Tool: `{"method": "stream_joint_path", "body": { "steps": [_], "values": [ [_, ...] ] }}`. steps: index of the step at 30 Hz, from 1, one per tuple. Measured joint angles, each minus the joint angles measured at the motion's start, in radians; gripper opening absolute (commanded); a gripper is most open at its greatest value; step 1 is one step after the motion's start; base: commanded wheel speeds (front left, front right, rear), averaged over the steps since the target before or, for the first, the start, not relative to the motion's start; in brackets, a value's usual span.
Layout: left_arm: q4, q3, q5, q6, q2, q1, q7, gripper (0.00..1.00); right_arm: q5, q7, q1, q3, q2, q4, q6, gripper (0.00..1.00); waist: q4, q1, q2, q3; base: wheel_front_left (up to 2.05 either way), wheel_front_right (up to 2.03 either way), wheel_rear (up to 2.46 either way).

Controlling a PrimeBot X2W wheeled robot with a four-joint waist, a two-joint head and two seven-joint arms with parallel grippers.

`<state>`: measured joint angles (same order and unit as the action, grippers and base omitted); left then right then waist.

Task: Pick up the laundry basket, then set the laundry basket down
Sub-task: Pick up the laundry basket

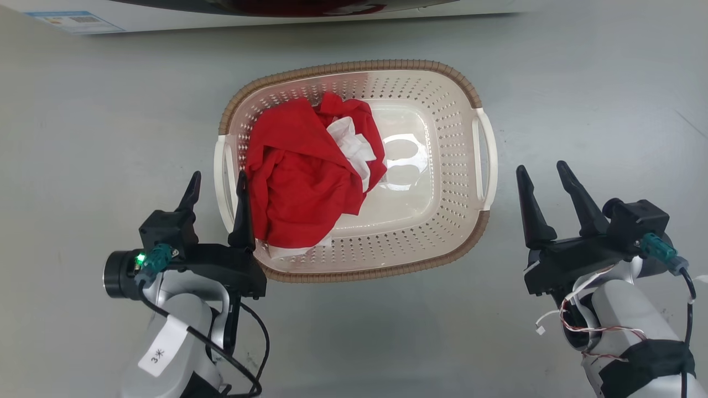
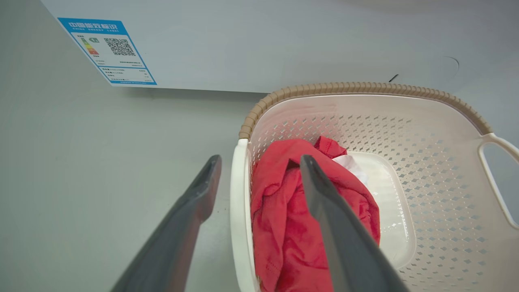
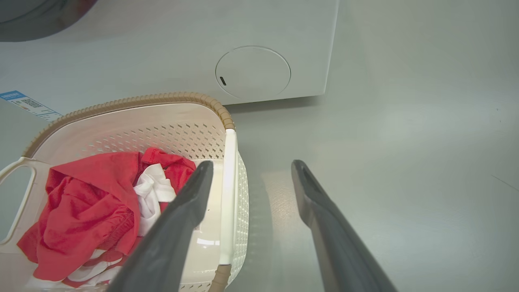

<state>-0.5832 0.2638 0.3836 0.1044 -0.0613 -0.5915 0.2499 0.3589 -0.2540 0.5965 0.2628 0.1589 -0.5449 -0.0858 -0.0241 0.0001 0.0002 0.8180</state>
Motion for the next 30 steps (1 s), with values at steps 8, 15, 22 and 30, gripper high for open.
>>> {"method": "stream_joint_path", "body": {
  "steps": [8,15,22,30],
  "values": [
    [-0.064,-0.005,0.002,-0.012,-0.002,-0.074,-0.002,1.00,0.000,0.000,0.072,0.017,-0.017,-0.057,-0.011,1.00,-0.003,0.0000,-0.0001,0.010,0.00,0.00,0.00],
    [-0.146,0.000,0.002,-0.035,-0.013,-0.172,-0.044,1.00,-0.026,-0.003,0.161,0.054,-0.032,-0.133,-0.020,1.00,-0.005,-0.0001,-0.0002,0.020,0.00,0.00,0.00],
    [-0.243,0.007,0.003,-0.063,-0.026,-0.265,-0.112,1.00,-0.026,0.007,0.248,0.077,-0.049,-0.229,-0.025,1.00,-0.005,-0.0001,-0.0002,0.033,0.00,0.00,0.00],
    [-0.356,0.012,0.032,-0.099,-0.022,-0.313,-0.187,1.00,-0.020,0.048,0.295,0.112,-0.075,-0.351,-0.030,1.00,-0.007,-0.0001,-0.0002,0.044,0.00,0.00,0.00]
  ]
}}
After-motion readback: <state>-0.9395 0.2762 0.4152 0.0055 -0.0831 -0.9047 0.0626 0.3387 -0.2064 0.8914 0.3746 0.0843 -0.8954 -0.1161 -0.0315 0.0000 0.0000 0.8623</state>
